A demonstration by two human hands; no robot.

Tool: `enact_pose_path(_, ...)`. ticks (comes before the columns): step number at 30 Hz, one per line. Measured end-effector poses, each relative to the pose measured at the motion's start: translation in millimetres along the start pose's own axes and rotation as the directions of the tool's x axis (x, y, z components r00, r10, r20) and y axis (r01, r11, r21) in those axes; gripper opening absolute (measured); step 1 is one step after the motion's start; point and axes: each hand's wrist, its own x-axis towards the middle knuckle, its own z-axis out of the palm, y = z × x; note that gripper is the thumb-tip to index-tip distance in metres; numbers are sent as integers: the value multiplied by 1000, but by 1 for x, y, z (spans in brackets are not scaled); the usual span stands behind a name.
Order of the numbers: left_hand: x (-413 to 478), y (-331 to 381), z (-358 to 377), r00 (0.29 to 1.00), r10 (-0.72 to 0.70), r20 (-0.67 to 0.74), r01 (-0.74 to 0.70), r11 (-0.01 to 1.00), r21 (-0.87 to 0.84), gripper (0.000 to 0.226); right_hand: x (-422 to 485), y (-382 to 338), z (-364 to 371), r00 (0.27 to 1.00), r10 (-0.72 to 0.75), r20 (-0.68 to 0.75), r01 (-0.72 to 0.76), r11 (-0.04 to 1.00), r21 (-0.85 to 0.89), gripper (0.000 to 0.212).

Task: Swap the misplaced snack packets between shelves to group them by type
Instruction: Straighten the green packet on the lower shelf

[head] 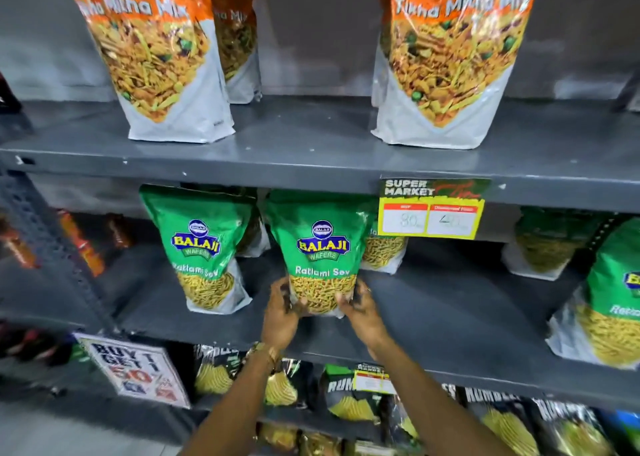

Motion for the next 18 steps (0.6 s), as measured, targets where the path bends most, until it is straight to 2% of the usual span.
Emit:
enact_pose_path(4,-2,3,3,1000,-1,-7,1,1000,23,52,-4,8,-6,991,-46,-122,46,999,2,33)
enact_pose_path(7,-14,15,25,998,28,57,-33,995,90,38,-19,15,-32,969,-46,-243,34,998,-53,31)
enact_pose_path(10,-36,22,74,983,27,180,-57,985,161,39,-56,25,-75,888,-35,-458,-62,979,-194,35)
enact_pose_path(13,-40,28,88,981,3,196,-36,986,162,39,-63,28,-86,880,-41,-474,-94,962,-257,37)
enact_pose_path(18,-19,41,93,981,29,191,-86,952,293,36,-45,17,-91,871,-80,-485,-81,950,-301,40)
